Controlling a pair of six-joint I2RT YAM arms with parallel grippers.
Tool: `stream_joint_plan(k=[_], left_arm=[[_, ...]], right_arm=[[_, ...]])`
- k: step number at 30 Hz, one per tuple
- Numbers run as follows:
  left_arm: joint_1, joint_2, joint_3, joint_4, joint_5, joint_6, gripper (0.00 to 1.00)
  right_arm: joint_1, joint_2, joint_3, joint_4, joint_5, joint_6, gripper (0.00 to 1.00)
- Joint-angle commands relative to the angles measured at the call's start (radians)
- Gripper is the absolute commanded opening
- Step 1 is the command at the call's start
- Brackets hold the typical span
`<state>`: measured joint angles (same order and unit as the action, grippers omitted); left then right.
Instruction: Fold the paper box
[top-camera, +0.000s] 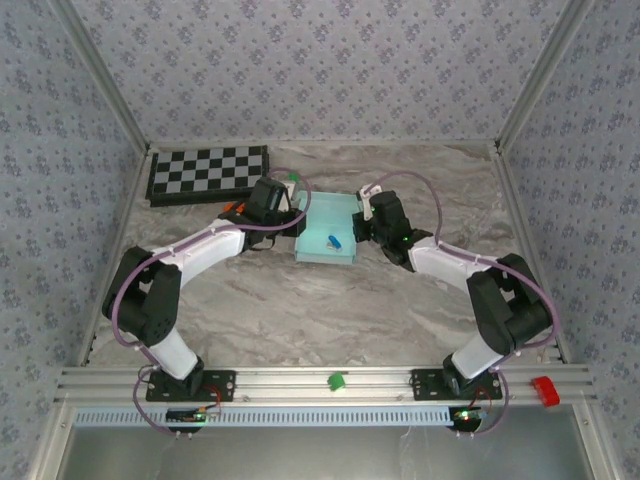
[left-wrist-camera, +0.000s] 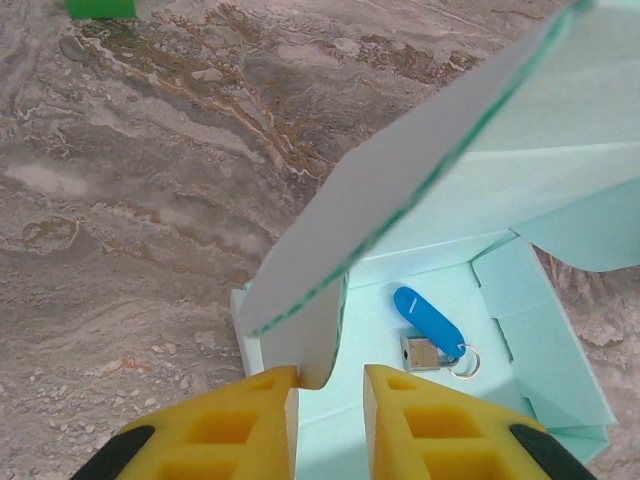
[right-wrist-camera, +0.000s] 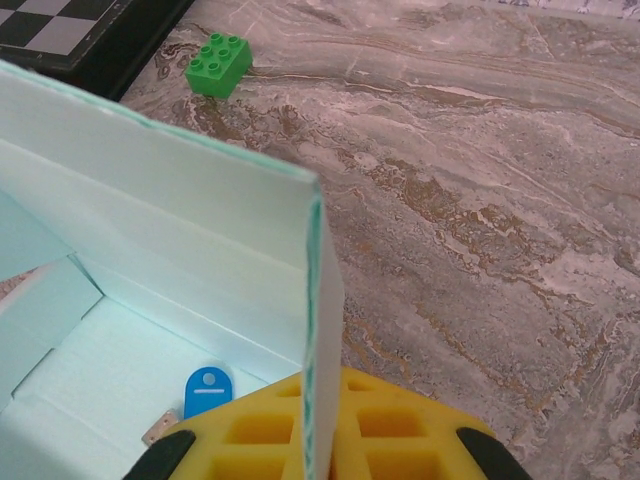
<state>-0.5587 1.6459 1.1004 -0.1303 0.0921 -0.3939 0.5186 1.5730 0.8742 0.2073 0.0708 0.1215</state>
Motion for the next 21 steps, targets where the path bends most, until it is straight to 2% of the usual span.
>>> stream_joint_plan(k=[1, 10, 17, 21], left_arm=[[-0.007, -0.007, -0.005, 0.008, -0.031, 0.028, 0.25], [-0.001, -0.042, -0.026, -0.015, -0.084, 0.047, 0.39], [0.007, -0.066, -0.032, -0.029, -0.114, 0.083, 0.54], [0.018, -0.056, -0.015, -0.031, -0.096, 0.124, 0.62]], right_arm=[[0.003, 0.014, 0.032, -0.021, -0.024, -0.049, 0.11], [-0.017, -0.002, 0.044, -0.069, -0.077, -0.148, 0.17], [-0.035, -0.011, 0.072, -0.123, -0.088, -0.162, 0.31], [-0.038, -0.016, 0.074, -0.133, -0.087, -0.139, 0.36]])
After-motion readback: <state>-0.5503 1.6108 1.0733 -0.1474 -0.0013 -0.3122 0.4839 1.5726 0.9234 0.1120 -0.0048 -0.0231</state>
